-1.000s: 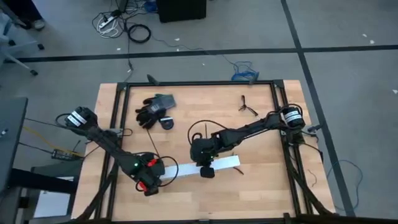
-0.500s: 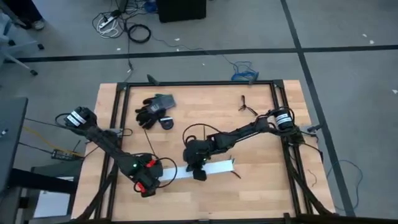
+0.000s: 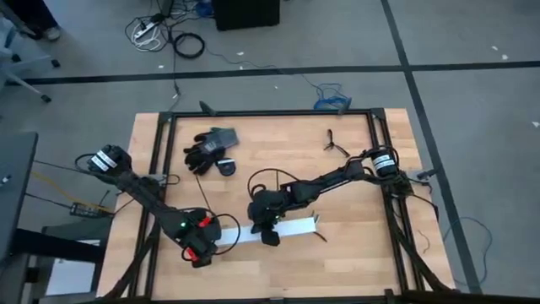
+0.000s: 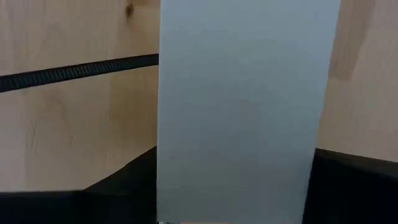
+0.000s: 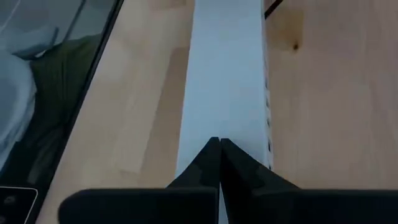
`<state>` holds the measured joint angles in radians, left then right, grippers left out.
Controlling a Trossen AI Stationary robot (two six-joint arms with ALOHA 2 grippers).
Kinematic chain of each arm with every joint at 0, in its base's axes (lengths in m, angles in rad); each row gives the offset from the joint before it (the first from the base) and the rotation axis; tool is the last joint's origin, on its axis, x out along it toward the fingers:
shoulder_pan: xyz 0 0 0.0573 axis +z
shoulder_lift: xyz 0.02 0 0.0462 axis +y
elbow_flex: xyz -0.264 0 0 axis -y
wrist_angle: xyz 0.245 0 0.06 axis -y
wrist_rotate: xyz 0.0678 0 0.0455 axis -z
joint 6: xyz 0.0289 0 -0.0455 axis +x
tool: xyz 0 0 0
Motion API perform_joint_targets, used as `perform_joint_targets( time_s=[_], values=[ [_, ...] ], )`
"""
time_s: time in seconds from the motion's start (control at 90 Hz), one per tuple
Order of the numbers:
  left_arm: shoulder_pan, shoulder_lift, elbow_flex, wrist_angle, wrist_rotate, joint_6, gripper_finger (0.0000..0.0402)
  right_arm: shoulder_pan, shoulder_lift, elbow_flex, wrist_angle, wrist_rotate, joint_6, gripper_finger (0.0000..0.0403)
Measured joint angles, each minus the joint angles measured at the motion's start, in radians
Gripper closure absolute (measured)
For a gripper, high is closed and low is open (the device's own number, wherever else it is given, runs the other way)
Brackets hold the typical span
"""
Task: Ziptie cables
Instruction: Close the white cable duct cover
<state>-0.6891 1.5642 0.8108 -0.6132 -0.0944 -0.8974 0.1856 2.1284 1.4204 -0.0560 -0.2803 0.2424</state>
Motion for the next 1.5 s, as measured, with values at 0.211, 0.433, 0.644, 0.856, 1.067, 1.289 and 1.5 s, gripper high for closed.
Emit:
perform_joint_targets(
  time_s=[0.211, 0.433, 0.644, 0.856, 1.067, 1.289, 1.5],
  values=[
    [0.0, 0.0, 0.0, 0.0, -0.001, 0.0, 0.016, -0.005, 0.002, -0.001, 0.029, -0.014, -0.004, 0.0403],
    [0.001, 0.001, 0.0, 0.0, -0.004, -0.002, 0.016, -0.02, 0.011, -0.002, 0.05, -0.045, -0.009, 0.0403],
    [0.004, 0.002, 0.0, 0.007, -0.021, -0.011, 0.016, -0.017, -0.032, -0.004, 0.053, 0.02, -0.048, 0.0403],
    [0.005, 0.002, 0.001, 0.003, -0.023, -0.013, 0.016, -0.004, -0.096, -0.002, -0.023, 0.04, -0.061, 0.0403],
    [0.004, 0.002, 0.001, 0.002, -0.013, -0.009, 0.016, 0.01, -0.098, -0.003, -0.125, 0.069, -0.053, 0.0403],
    [0.003, 0.002, 0.001, 0.002, -0.009, -0.008, 0.016, 0.01, -0.087, -0.003, -0.146, 0.107, -0.052, 0.0403],
    [0.002, 0.0, 0.001, -0.006, 0.005, -0.004, 0.016, 0.006, -0.041, 0.002, -0.091, 0.067, -0.049, 0.0403]
  ],
)
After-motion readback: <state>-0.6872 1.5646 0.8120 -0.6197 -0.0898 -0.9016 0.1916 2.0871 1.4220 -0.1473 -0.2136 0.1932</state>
